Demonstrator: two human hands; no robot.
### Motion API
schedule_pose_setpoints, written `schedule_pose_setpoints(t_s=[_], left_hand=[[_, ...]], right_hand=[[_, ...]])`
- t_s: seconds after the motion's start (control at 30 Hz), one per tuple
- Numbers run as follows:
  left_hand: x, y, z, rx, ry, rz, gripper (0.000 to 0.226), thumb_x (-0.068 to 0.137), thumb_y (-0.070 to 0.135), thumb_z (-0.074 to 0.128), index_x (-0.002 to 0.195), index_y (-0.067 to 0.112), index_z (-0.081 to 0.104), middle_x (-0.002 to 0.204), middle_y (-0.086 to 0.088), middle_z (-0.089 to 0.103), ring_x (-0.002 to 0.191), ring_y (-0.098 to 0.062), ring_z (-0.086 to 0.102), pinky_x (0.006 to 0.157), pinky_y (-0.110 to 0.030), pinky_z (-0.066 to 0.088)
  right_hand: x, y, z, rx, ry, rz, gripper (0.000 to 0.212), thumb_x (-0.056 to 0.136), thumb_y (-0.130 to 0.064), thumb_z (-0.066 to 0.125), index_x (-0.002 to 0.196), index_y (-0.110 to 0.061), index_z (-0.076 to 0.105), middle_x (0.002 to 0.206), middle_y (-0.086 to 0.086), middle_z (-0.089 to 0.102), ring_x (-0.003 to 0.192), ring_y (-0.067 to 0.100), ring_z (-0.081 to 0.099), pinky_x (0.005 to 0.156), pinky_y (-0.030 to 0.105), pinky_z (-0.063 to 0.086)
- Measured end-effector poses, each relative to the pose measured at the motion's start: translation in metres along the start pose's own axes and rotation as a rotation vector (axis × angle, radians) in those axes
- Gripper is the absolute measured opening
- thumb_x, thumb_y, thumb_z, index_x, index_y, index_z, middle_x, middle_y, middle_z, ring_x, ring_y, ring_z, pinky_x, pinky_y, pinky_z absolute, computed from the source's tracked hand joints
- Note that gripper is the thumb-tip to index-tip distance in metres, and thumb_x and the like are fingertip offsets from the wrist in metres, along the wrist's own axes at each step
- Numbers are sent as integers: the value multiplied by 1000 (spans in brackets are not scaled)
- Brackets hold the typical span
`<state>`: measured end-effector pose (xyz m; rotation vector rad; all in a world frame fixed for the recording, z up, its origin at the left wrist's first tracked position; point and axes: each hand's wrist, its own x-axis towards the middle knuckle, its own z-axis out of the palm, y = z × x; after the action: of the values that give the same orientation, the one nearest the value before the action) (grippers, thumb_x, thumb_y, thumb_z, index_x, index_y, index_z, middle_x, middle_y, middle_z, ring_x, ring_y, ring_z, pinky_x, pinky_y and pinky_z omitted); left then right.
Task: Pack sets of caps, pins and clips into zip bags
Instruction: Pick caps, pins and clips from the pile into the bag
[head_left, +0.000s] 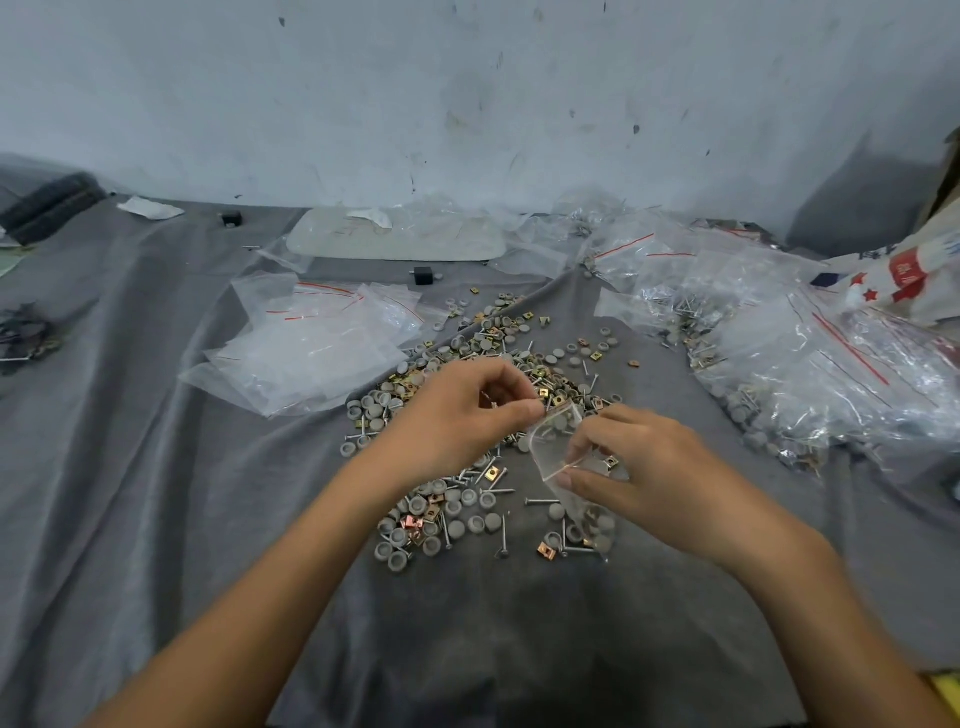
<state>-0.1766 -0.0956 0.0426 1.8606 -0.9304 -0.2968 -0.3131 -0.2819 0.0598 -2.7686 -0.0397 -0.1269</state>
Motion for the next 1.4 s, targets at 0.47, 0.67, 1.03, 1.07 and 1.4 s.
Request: schedule_pose_setpoints(t_s=[0.47, 0.67, 1.03, 1.07, 1.4], left_hand=[[-3, 19, 8, -8, -14, -38, 13, 87, 26, 79, 97, 19, 75, 76, 10, 69, 63, 0, 61, 58, -20, 51], [-5, 17, 13, 97, 42, -14, 9, 92, 34, 72, 97, 26, 73, 81, 15, 70, 70, 4, 63, 64, -19, 50], [-27, -16, 49, 616, -338, -69, 18, 94, 41, 66, 102, 25, 71, 97, 8, 72, 88, -10, 63, 81, -33, 54], [-29, -17, 54, 642, -357, -61, 20, 92, 43, 67, 103, 26, 71, 99, 7, 71, 90, -13, 64, 79, -33, 53], [-33, -27, 70, 676, -392, -88, 14, 89, 41, 69, 96, 29, 66, 99, 5, 70, 95, -19, 64, 77, -34, 49]], right_hand=[[-1, 1, 0, -21, 2, -19, 21, 89, -57, 64, 98, -38, 61, 104, -17, 58, 103, 8, 56, 89, 38, 47], [-1, 2, -3, -20, 3, -10, 20, 90, -55, 65, 98, -37, 62, 104, -18, 58, 102, 8, 55, 89, 36, 46], [-6, 6, -11, -5, 12, 58, 20, 90, -52, 66, 100, -34, 65, 105, -17, 58, 106, 10, 56, 92, 36, 45], [-7, 6, -11, -3, 9, 57, 19, 90, -52, 66, 99, -36, 64, 104, -18, 58, 106, 9, 55, 92, 36, 45], [-8, 4, -12, -2, -10, 67, 19, 92, -53, 65, 101, -36, 64, 107, -18, 58, 106, 7, 54, 93, 36, 45]])
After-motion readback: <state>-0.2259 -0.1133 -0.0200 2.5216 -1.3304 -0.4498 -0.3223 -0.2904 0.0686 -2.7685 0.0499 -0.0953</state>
